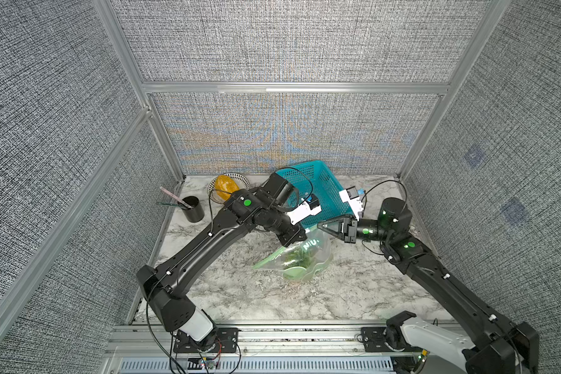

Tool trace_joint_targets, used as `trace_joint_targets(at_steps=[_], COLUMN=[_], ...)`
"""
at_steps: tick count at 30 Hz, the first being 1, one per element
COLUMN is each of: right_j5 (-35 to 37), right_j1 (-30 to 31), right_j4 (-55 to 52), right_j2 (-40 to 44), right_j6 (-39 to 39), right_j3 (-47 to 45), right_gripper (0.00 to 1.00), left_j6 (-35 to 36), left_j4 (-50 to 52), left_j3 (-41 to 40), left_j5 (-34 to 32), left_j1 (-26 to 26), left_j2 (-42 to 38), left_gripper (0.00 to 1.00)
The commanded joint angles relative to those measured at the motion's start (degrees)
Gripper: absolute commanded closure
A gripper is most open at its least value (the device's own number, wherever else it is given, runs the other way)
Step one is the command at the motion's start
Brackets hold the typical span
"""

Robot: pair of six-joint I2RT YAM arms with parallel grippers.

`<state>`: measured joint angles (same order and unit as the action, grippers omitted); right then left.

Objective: Open the zip-top bag and take out the pineapple
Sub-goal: Unzip the zipper on the zipper food storage bag.

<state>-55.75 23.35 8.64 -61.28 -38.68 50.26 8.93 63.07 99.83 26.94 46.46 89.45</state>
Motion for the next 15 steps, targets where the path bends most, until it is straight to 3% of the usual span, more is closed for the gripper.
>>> trace_joint_targets(at_steps=[1,4,7,9,15], right_j5=[-0.91,-0.93,-0.39,0.10,0.47], right_j1=[0.41,0.80,0.94,1.00,1.04], right_j4=[2.94,2.94,2.51,2.21,1.32], right_j2=[-0.40,-1.08,-1.40,-1.40,-1.17], right_j6=[-1.05,-1.07,-1.10,-0.99,-0.88], right_j3=[0.44,0.91,1.08,0.99,0.30], right_gripper=[0.93,1.00,1.00,1.00,1.00], left_j6=[-0.31,-0.53,-0.73,-0.82,-0.49], left_j4=[-0.93,-1.01,-1.10,-1.18,-1.28], left_j3=[0.01,-0.02,0.26,0.53,1.49], left_j5=[-0.01,-0.22,-0.18,-0.08,-0.72], left_j1=[-0.04,-0.03,-0.02,-0.04,-0.05], left_j2=[-0.50,-0.37,-0.44,-0.48,-0.47], left_gripper=[0.88,0.79,0.61,0.54,0.56])
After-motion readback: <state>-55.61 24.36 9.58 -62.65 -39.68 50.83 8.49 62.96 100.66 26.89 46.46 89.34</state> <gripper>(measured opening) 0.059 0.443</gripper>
